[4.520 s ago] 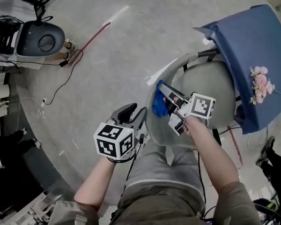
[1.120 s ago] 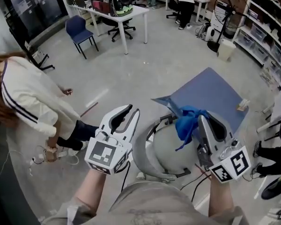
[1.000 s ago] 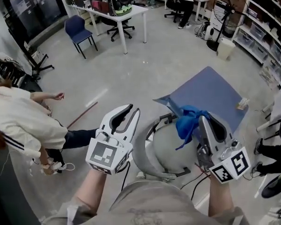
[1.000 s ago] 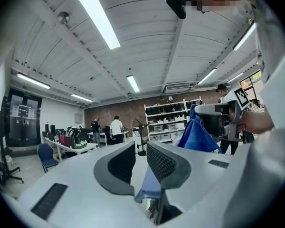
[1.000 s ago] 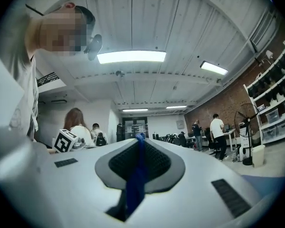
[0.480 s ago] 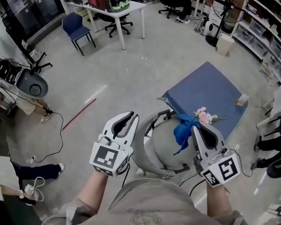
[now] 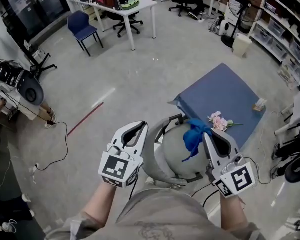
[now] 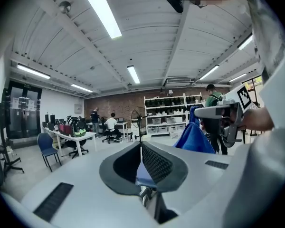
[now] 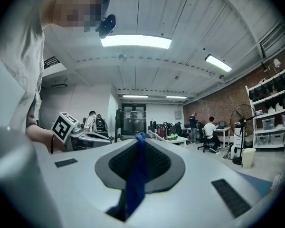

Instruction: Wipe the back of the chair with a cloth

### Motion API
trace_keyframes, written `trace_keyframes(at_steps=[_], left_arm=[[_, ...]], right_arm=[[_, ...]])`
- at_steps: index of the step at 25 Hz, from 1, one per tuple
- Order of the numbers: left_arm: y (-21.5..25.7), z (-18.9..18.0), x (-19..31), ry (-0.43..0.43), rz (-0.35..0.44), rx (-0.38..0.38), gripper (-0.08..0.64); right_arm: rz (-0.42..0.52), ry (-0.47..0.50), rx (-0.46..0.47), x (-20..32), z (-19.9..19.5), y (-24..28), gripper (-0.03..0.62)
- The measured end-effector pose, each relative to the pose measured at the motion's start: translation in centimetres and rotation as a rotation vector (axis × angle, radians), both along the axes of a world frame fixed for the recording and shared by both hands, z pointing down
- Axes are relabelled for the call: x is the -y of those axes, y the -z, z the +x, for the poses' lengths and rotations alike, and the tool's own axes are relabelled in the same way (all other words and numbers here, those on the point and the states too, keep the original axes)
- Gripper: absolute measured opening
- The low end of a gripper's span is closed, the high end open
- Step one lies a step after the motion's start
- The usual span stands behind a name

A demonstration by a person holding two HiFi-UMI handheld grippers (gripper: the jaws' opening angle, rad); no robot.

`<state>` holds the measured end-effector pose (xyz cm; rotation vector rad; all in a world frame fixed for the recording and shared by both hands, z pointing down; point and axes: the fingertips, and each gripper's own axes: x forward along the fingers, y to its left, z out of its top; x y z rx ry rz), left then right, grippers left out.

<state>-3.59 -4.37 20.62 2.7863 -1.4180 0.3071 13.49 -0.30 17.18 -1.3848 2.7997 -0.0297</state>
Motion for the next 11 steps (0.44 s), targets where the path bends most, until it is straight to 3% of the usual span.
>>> trace_keyframes(at_steps=[11], left_arm=[[-0.30,0.01,-0.30,0.005,0.013,0.011,0.020]], right_arm=[[0.025,-0.001,-0.025,-0.10,0.11,-0.28,0.049]])
